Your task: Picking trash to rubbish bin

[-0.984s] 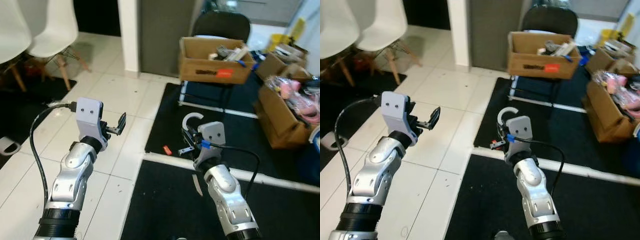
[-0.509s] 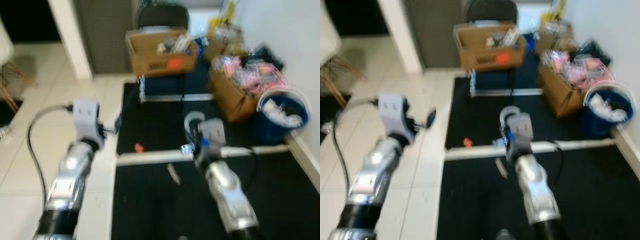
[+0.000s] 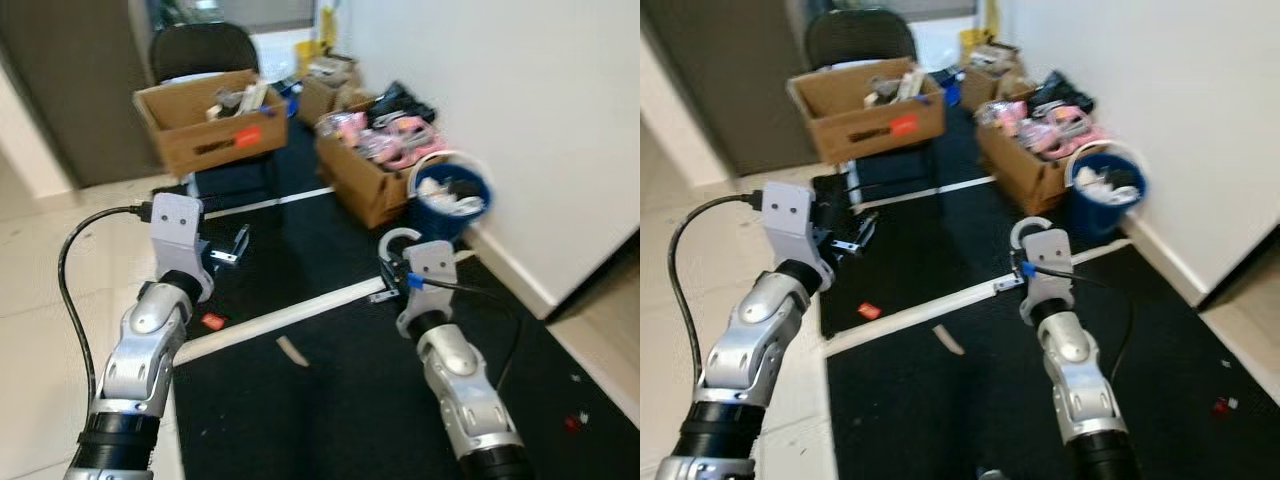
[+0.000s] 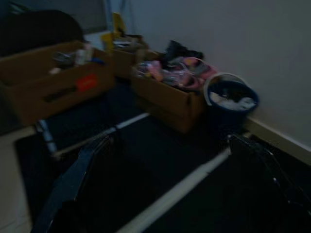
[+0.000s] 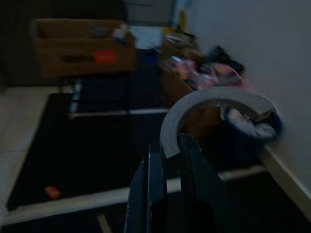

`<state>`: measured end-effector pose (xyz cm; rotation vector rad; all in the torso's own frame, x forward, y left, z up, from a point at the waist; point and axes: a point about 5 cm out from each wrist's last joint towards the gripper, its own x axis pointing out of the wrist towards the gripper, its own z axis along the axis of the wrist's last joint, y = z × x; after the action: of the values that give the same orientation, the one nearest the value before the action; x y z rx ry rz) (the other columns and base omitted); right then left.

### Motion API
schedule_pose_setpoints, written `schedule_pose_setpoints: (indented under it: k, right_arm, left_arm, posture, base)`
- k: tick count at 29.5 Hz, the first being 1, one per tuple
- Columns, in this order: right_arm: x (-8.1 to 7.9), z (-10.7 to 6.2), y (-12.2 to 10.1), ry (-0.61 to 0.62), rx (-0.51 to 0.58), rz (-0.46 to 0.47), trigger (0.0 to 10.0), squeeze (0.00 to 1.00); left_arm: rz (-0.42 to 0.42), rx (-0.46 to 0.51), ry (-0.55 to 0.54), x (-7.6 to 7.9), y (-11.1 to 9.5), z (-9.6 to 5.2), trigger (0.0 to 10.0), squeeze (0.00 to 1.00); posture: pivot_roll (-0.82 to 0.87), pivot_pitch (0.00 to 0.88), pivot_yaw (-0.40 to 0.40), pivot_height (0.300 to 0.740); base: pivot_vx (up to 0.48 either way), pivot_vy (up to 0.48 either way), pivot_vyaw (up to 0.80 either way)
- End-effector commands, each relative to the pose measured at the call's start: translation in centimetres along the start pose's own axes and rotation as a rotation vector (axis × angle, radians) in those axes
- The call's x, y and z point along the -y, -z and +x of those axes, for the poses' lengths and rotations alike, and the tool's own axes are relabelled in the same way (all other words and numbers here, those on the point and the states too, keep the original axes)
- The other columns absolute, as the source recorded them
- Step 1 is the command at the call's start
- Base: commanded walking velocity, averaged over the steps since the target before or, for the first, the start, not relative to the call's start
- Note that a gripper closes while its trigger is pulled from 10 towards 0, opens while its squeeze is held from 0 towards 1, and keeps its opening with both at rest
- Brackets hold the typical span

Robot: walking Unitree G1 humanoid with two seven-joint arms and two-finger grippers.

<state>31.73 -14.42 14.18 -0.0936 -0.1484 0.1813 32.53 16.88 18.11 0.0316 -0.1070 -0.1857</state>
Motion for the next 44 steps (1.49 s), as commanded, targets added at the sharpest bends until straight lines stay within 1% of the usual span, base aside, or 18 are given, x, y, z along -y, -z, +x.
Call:
schedule_pose_setpoints:
  k: [1,2,3,4,5,6,7,8,10,11,12,14,17,20,24,26,31,44]
  right_arm:
    - [-0.1,-0.3,1.2,0.003,-0.055,0.016,10.0,0.0]
    - [-0.1,-0.4,2.1,-0.005,-0.115,0.03,10.0,0.0]
    - [-0.1,-0.4,2.1,-0.005,-0.115,0.03,10.0,0.0]
    - [0.0,-0.7,3.1,0.007,-0.172,0.051,10.0,0.0]
    - [0.0,-0.7,3.1,0.007,-0.172,0.051,10.0,0.0]
    - [0.1,-0.9,3.9,0.027,-0.224,0.079,10.0,0.0]
    - [0.1,-0.9,3.9,0.027,-0.224,0.079,10.0,0.0]
    - [0.3,-1.1,4.4,0.049,-0.244,0.091,10.0,0.0]
    - [0.3,-1.1,4.4,0.049,-0.244,0.091,10.0,0.0]
    - [0.5,-1.2,4.6,0.069,-0.25,0.1,10.0,0.0]
    - [0.5,-1.2,4.6,0.069,-0.25,0.1,10.0,0.0]
    - [0.7,-1.4,4.9,0.076,-0.257,0.084,10.0,0.0]
    - [0.8,-1.5,5.1,0.074,-0.259,0.069,10.0,0.0]
    - [0.7,-1.5,5.1,0.071,-0.259,0.062,10.0,0.0]
    - [0.5,-1.4,5.0,0.072,-0.259,0.067,10.0,0.0]
    - [0.5,-1.3,5.0,0.074,-0.259,0.071,10.0,0.0]
    - [0.4,-1.2,5.1,0.077,-0.262,0.088,10.0,0.0]
    - [0.3,-1.2,5.2,0.075,-0.265,0.084,10.0,0.0]
  left_arm:
    - [0.0,-0.028,-0.011,-0.2,0.5,-0.2,10.0,0.0]
    - [0.006,-0.037,-0.018,-0.2,0.6,-0.2,10.0,0.0]
    - [0.006,-0.037,-0.018,-0.2,0.6,-0.2,10.0,0.0]
    - [0.007,-0.039,-0.02,-0.1,0.7,-0.2,10.0,0.0]
    - [0.007,-0.039,-0.02,-0.1,0.7,-0.2,10.0,0.0]
    - [0.02,-0.05,-0.024,-0.1,1.0,-0.2,10.0,0.0]
    - [0.02,-0.05,-0.024,-0.1,1.0,-0.2,10.0,0.0]
    - [0.009,-0.058,-0.027,-0.2,1.3,-0.4,10.0,0.0]
    - [0.009,-0.058,-0.027,-0.2,1.3,-0.4,10.0,0.0]
    - [0.001,-0.072,-0.041,-0.5,1.7,-0.5,10.0,0.0]
    - [0.001,-0.072,-0.041,-0.5,1.7,-0.5,10.0,0.0]
    - [-0.018,-0.123,-0.079,-1.3,3.1,-1.1,10.0,0.0]
    - [-0.031,-0.146,-0.092,-1.5,3.7,-1.4,10.0,0.0]
    - [-0.033,-0.148,-0.087,-1.4,3.7,-1.4,10.0,0.0]
    - [-0.028,-0.159,-0.079,-1.3,3.8,-1.4,10.0,0.0]
    - [-0.007,-0.157,-0.07,-1.2,3.7,-1.3,10.0,0.0]
    - [-0.027,-0.156,-0.074,-1.2,3.7,-1.2,10.0,0.0]
    - [-0.025,-0.172,-0.067,-1.2,4.0,-1.4,10.0,0.0]
  posture:
    - [0.04,0.133,0.04,0.74]
    - [0.03,0.133,0.04,0.74]
    - [0.03,0.133,0.04,0.74]
    - [0.04,0.134,0.037,0.74]
    - [0.04,0.134,0.037,0.74]
    - [0.04,0.135,0.037,0.74]
    - [0.04,0.135,0.037,0.74]
    - [0.04,0.135,0.037,0.74]
    - [0.04,0.135,0.037,0.74]
    - [0.04,0.134,0.037,0.74]
    - [0.04,0.134,0.037,0.74]
    - [0.03,0.136,0.037,0.74]
    - [0.03,0.136,0.036,0.74]
    - [0.03,0.136,0.036,0.74]
    - [0.04,0.136,0.038,0.74]
    - [0.04,0.136,0.039,0.74]
    - [0.04,0.138,0.035,0.74]
    - [0.05,0.141,0.035,0.74]
  base:
    - [0.0,0.0,-0.8]
    - [0.0,0.0,0.0]
    - [0.0,0.0,0.0]
    - [0.0,0.0,0.0]
    - [0.0,0.0,0.0]
    - [0.0,0.0,0.0]
    - [0.0,0.0,0.0]
    - [0.0,0.0,0.0]
    - [0.0,0.0,0.0]
    - [0.0,0.0,0.0]
    - [0.0,0.0,0.0]
    - [0.0,0.0,0.0]
    - [0.0,0.0,0.0]
    - [0.0,0.0,0.0]
    - [0.298,0.0,0.0]
    - [0.33,0.0,0.0]
    - [0.364,0.0,0.0]
    - [0.401,0.0,0.0]
